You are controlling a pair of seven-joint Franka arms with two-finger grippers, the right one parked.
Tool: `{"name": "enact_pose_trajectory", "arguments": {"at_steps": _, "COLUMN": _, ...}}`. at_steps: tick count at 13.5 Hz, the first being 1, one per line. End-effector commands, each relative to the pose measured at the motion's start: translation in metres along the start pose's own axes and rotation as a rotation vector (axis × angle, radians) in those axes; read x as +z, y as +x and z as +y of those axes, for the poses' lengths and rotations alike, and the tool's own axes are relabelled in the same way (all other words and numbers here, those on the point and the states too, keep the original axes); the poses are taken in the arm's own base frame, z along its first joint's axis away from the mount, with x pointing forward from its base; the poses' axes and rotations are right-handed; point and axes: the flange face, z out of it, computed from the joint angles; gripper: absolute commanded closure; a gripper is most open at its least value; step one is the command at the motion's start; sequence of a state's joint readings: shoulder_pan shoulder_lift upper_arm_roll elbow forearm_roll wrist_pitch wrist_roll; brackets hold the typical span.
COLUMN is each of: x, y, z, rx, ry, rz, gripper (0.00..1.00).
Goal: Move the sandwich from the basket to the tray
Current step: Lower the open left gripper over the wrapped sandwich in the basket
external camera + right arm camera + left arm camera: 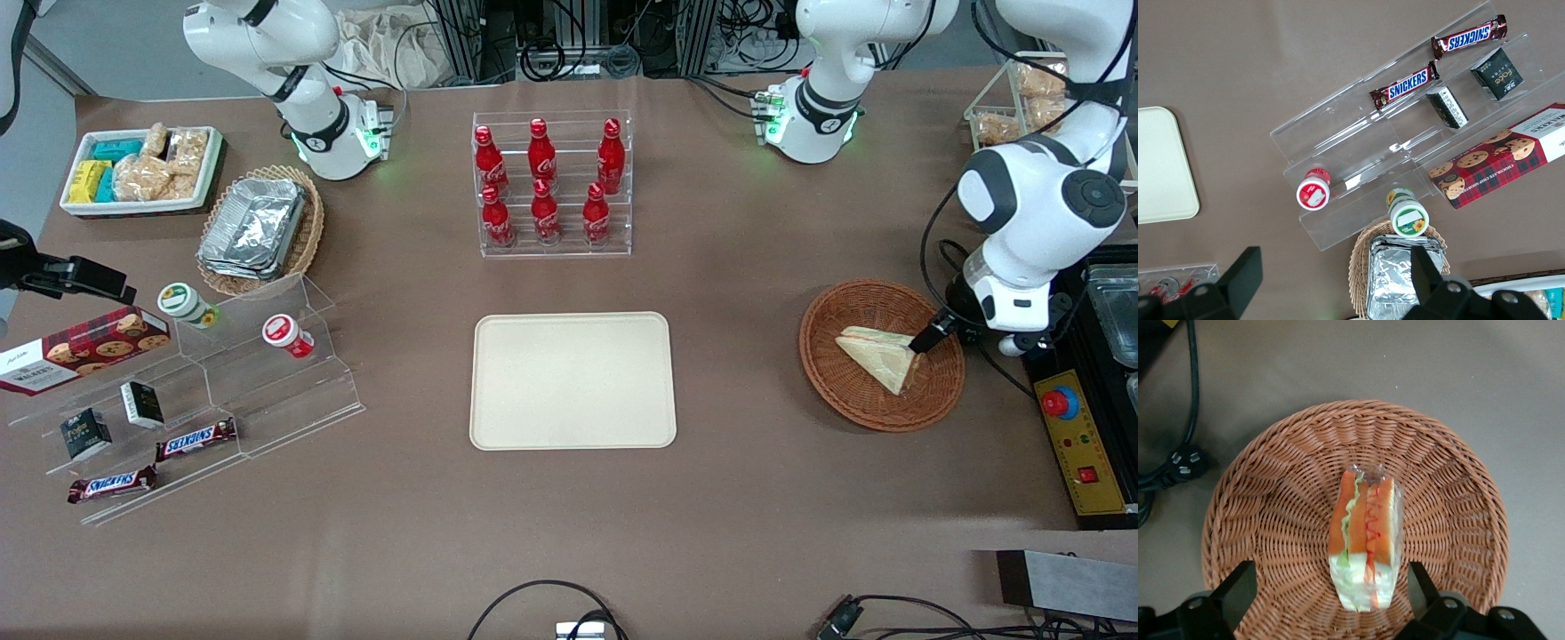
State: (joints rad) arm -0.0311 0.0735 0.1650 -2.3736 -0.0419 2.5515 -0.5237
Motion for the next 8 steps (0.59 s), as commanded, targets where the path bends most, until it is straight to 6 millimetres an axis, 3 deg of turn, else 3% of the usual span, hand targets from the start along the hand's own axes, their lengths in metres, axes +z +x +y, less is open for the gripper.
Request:
{"name": "enact_pose_trajectory", "arguments": {"at_steps": 1, "x": 0.017, "y": 0.002, "z": 0.0, "rx": 0.008, "ry": -0.006, "rz": 0.018, "gripper": 0.0}}
{"name": "enact_pose_trajectory", "arguments": {"at_steps": 8, "x": 0.04, "y": 0.003, "z": 0.005, "rx": -0.02, "ry": -0.024, "rz": 0.024, "gripper": 0.0}}
